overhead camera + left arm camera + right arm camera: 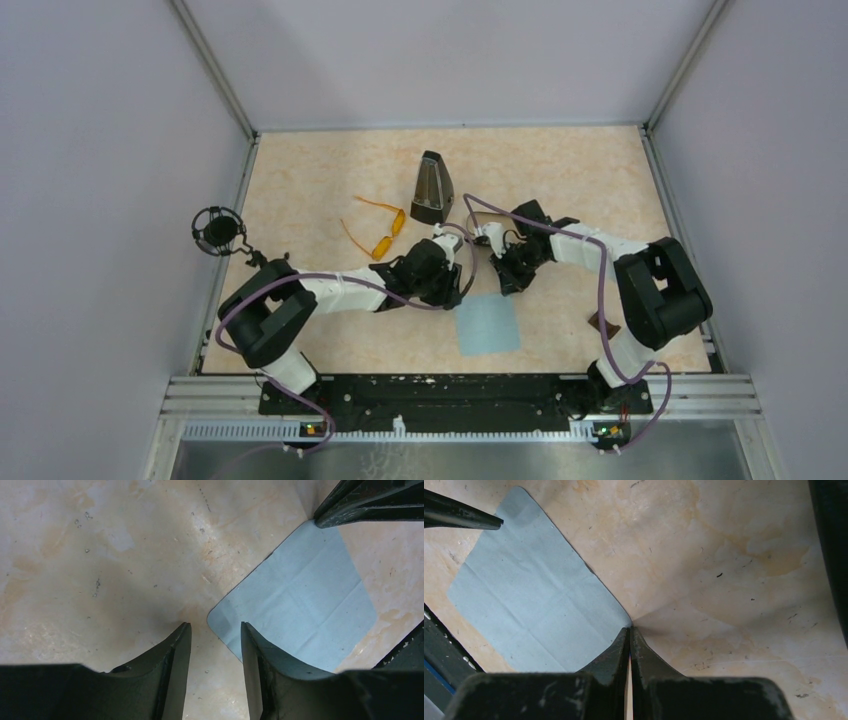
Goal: Organize the sunglasses
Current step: Fold the glasses cleaning cloth at the center of the board.
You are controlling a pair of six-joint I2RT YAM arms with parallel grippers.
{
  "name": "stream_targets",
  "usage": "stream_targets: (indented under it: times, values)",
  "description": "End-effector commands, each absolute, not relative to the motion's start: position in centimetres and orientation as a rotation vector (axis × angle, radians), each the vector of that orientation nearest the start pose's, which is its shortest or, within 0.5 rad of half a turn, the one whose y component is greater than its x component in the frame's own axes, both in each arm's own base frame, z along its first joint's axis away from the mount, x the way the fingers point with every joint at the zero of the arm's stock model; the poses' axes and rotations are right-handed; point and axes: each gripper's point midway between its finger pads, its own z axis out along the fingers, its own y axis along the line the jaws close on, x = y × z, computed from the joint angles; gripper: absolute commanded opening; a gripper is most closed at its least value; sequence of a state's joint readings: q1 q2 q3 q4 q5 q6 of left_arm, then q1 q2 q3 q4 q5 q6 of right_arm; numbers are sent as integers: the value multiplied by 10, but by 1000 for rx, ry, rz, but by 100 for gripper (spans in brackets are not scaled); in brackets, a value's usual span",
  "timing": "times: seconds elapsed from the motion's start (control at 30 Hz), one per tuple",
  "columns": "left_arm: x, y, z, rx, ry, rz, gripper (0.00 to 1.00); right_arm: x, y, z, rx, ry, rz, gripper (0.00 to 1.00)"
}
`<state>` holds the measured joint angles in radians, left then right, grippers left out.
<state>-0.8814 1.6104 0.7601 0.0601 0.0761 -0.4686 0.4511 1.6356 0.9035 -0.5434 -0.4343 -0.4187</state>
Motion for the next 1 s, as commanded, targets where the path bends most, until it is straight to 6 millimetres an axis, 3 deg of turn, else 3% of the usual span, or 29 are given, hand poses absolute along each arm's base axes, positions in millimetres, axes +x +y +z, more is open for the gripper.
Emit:
stream_targets:
  times: [0.0,0.6,0.97]
  values:
    - [226,-333,36,563,2393,-774,46,242,173,17,-1264,2482,577,0]
    - [224,-337,28,579,2406,-800,18,242,173,16,-1261,2489,577,0]
    - [242,-341,45,584,2314,-761,0,254,174,31,-1247,2439,559,0]
